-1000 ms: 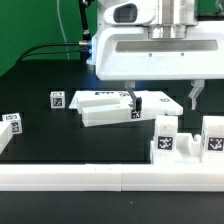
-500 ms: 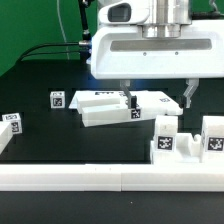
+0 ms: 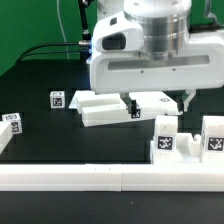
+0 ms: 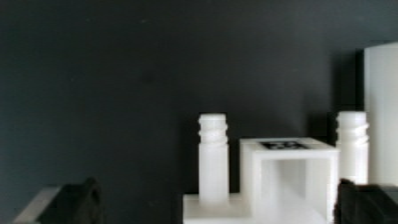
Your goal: Assemble chair
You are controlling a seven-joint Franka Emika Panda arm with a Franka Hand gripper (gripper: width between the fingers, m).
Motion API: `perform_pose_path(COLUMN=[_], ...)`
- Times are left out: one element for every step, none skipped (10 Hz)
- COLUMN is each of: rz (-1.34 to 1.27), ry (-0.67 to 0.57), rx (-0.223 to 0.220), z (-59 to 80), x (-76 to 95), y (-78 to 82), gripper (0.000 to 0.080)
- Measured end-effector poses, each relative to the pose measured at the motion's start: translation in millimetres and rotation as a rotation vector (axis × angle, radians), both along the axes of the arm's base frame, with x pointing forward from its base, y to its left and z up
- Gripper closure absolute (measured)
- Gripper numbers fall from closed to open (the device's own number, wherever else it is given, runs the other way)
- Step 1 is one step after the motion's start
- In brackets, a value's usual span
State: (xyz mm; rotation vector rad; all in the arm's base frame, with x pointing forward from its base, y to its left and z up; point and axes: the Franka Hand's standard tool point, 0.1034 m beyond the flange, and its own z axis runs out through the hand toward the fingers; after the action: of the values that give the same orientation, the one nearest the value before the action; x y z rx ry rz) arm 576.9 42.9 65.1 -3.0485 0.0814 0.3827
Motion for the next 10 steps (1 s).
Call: perform_pose_path(rz=[-0.005,-0.017,-0.013,-0.015,-0.021,-0.026,-0.028,-0.026,-0.021,-0.015], ry=[0.011,-0.019,-0.043,-0.117,-0.196,-0.277,-0.343,-0.438,-0.507,-0.581], rx=[-0.008,-0.027,-0.045,-0.054,-0.062,-0.071,-0.081,-0.099,-0.117,-0.137], z=[-5.3,-6.5,-3.7,2.1,4.5,4.3,3.1,0.7,-3.0,-5.8], x=[11.0,20.2,27.1,38.1,40.9,37.5,35.0,33.7,29.6,27.9], y=[-0.9,-0.4,-0.3,-1.6,-2.3,-3.0,-3.3,-3.7,-5.2,-6.1], gripper=[0.015,0.015,0.015,0.015,0.015,0.015,0.015,0.015,0.015,0.015])
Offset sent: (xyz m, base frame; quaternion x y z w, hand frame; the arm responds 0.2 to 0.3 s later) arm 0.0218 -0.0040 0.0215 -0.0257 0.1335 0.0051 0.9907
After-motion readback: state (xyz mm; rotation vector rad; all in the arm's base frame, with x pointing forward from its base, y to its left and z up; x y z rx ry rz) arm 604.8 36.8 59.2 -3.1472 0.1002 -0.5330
